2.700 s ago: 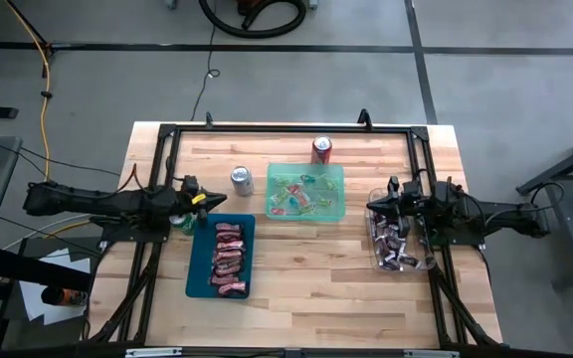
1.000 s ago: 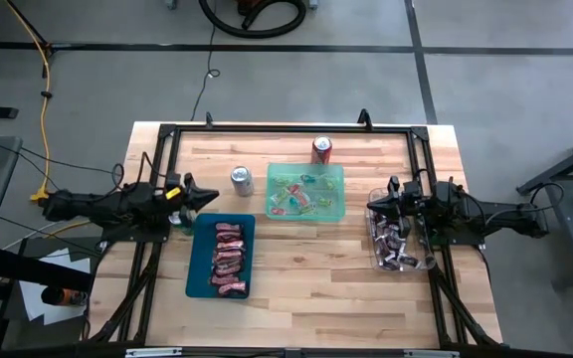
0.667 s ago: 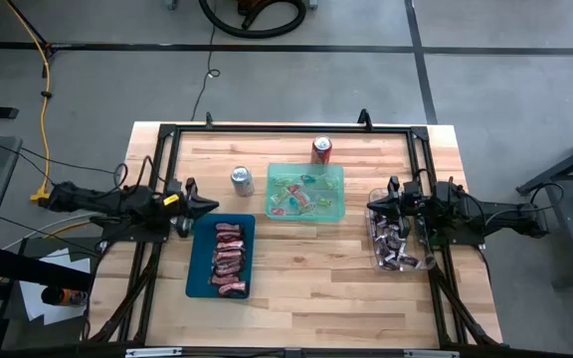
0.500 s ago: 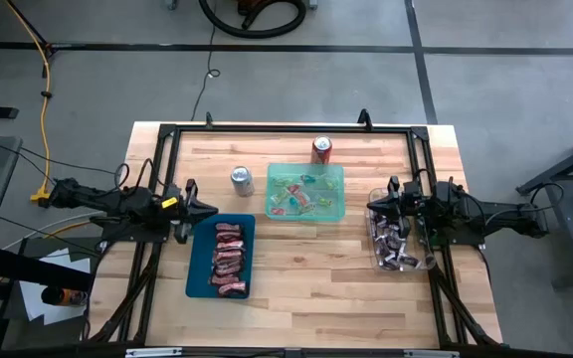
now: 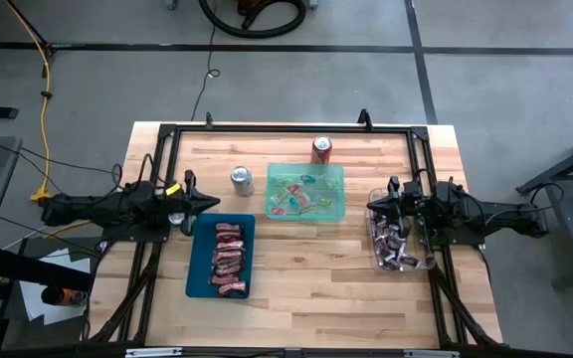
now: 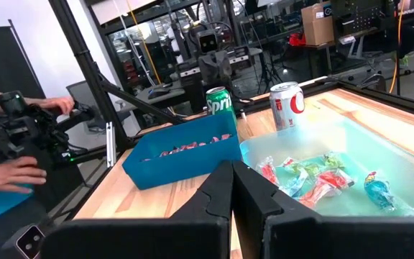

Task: Organize candy in baskets
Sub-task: Return to Home Position

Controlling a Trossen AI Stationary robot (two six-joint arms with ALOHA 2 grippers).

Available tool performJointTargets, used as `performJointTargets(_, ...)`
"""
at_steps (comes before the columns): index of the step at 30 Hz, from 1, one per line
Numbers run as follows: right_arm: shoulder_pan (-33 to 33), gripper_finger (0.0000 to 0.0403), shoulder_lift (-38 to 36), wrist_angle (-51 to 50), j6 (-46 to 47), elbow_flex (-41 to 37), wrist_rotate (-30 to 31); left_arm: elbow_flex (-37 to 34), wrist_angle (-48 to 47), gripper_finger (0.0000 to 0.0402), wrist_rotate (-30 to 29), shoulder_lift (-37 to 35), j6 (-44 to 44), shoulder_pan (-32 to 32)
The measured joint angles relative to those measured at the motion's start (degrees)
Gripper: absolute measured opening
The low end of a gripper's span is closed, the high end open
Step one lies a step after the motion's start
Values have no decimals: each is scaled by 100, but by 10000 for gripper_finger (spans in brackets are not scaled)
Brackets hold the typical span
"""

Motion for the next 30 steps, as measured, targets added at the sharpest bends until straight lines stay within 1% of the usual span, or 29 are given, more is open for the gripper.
performJointTargets(6,0,0,2,0,0,0,0,0,14,0,-33,-2,-421,91)
performJointTargets(30,-2,0,2,0,0,-2,2,-2,5,0,-43,20,-422,89)
